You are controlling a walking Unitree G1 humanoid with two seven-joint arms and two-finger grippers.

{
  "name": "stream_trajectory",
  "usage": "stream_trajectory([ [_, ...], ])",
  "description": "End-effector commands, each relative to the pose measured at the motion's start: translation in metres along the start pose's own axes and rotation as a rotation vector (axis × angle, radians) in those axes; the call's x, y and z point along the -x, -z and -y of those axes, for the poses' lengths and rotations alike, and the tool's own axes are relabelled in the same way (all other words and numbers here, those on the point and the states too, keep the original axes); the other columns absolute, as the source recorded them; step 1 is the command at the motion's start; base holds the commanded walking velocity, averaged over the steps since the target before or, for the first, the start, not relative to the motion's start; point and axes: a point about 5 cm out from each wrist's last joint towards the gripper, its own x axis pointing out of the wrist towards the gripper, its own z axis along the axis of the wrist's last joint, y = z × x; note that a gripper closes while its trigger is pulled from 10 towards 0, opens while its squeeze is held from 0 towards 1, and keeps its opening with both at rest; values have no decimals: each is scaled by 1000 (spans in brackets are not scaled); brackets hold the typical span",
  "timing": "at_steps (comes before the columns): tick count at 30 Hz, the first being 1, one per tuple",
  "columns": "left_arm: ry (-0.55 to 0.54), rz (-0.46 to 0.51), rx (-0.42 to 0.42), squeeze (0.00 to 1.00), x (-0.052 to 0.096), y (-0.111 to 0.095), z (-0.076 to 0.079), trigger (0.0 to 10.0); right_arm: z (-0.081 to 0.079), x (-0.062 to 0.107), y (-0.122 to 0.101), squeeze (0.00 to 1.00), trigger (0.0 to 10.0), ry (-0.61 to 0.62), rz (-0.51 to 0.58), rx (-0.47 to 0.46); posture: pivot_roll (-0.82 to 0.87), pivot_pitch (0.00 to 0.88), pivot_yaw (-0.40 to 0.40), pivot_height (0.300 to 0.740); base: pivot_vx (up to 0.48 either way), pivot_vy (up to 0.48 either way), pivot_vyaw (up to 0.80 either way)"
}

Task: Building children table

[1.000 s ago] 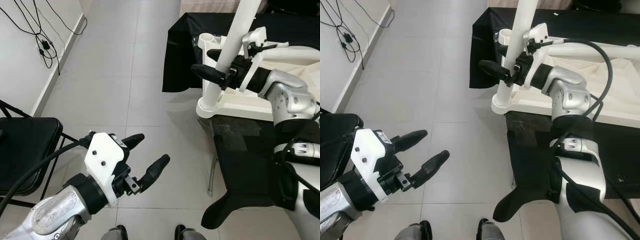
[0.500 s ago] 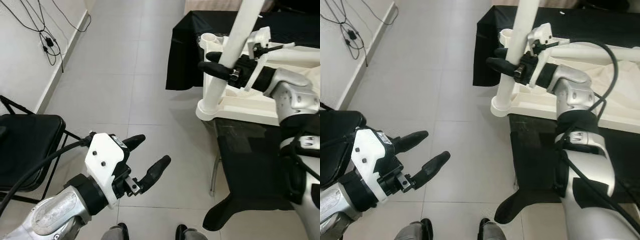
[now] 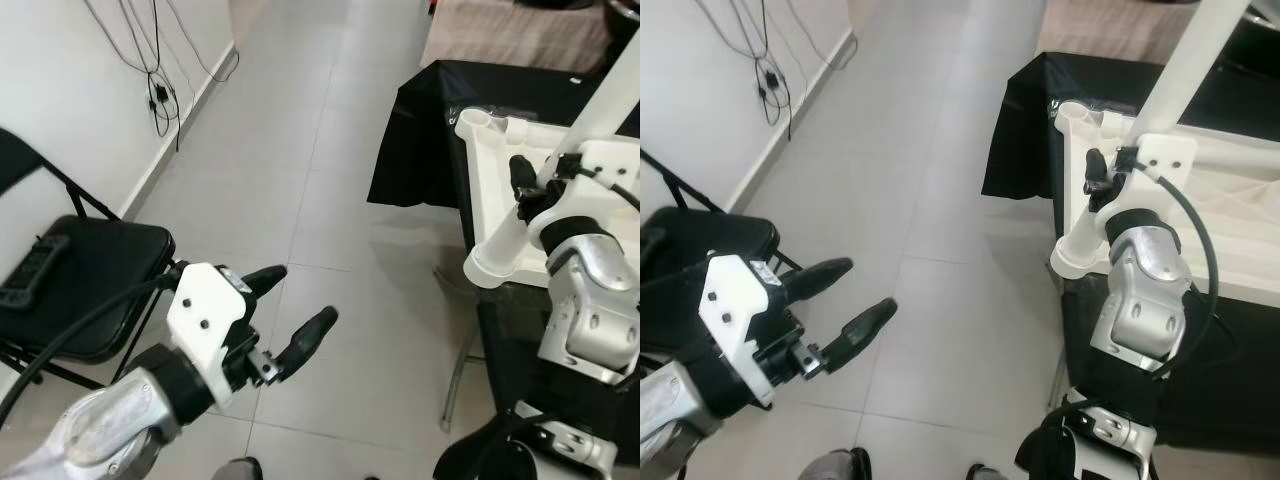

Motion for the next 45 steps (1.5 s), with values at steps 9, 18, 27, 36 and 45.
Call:
stream_trajectory([
  [9,6,-2,-4,0,-1,2,2,10000,-22,2,22,0,10000,-27,-189,-45,135,221,-58,740,0,0,0],
  [18,4,2,-9,0,-1,0,2,10000,-22,-22,12,1000,10000,-327,-117,-126,143,231,-60,740,0,0,0],
  [27,4,-7,3,0,4,-2,7,10000,-27,-34,8,0,10000,-705,-43,-25,170,271,-52,740,0,0,0],
  [36,4,-20,15,0,8,-1,7,10000,-25,-43,-3,0,10000,-808,28,-16,192,306,-33,740,0,0,0],
  [45,22,-32,28,0,9,-1,8,10000,-20,-51,-12,0,0,-947,65,22,198,321,-15,740,0,0,0],
])
